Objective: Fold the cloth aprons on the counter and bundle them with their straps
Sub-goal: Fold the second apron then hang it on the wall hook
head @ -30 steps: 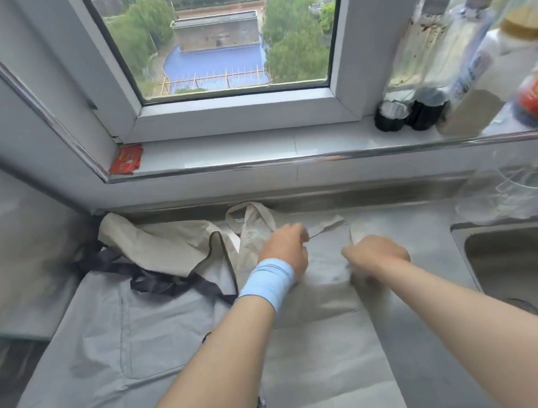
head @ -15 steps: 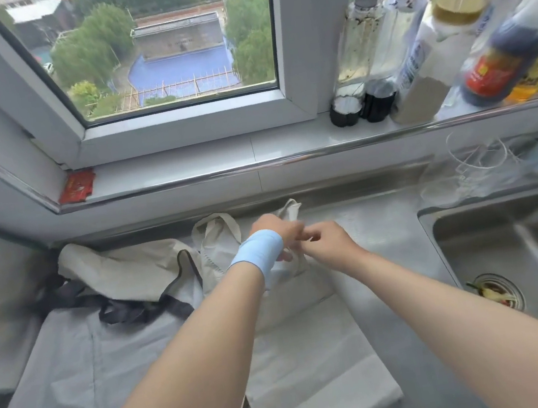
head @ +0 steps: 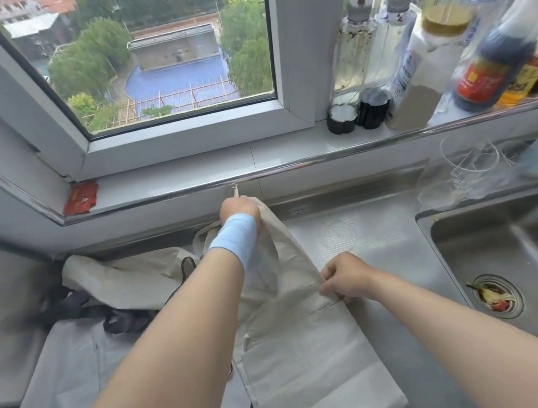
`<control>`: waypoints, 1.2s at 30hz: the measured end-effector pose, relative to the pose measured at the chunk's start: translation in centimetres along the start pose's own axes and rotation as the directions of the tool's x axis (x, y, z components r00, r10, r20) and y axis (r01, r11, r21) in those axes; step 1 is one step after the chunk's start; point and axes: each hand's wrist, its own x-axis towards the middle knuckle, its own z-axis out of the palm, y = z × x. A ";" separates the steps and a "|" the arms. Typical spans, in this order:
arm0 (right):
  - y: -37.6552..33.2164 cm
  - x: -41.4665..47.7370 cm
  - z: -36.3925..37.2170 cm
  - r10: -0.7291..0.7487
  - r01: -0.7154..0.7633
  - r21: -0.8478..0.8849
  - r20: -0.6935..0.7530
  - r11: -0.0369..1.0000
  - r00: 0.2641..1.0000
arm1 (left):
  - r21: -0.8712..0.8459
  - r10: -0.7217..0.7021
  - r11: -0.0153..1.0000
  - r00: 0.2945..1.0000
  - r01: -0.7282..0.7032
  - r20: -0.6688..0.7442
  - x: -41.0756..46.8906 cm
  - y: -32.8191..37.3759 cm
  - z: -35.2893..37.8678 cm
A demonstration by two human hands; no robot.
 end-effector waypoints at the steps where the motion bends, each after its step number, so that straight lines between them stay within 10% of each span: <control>1: 0.2 0.0 -0.1 0.024 -0.024 -0.012 -0.001 1.000 1.000 | -0.166 -0.035 0.985 0.997 0.045 0.064 0.6 -0.1 0.2; 4: 0.2 -0.3 -0.2 0.048 -0.050 -0.048 -0.039 0.998 0.998 | -0.485 -0.039 0.865 0.980 0.132 0.196 0.4 -1.3 1.6; 8: 0.3 -0.7 0.1 -0.006 -0.020 -0.142 -0.176 0.990 0.984 | -0.122 0.193 0.975 0.979 -0.184 0.068 -0.6 -4.8 3.0; 15: 1.4 -2.9 2.4 -0.307 0.028 -0.577 -0.393 0.816 0.867 | 0.381 0.466 0.785 0.871 -0.489 0.156 -7.3 -12.2 3.1; 22: 4.6 -6.2 6.9 -0.439 0.260 -0.774 -0.027 0.578 0.898 | 0.694 0.414 0.397 0.792 -0.601 0.449 -11.2 -20.7 2.2; 28: 7.3 -9.1 9.8 -0.590 0.214 -0.874 -0.098 0.437 0.802 | 0.804 0.361 0.384 0.876 -0.453 0.321 -14.1 -24.1 1.4; 32: 9.1 -11.9 10.5 -0.731 0.398 -0.826 -0.025 0.399 0.682 | 0.701 0.475 0.390 0.783 -0.597 0.403 -17.2 -24.5 1.8; 36: 10.1 -14.8 10.3 -0.565 0.465 -0.811 0.210 0.355 0.798 | 0.634 0.412 0.408 0.752 -0.657 0.514 -20.5 -25.7 3.0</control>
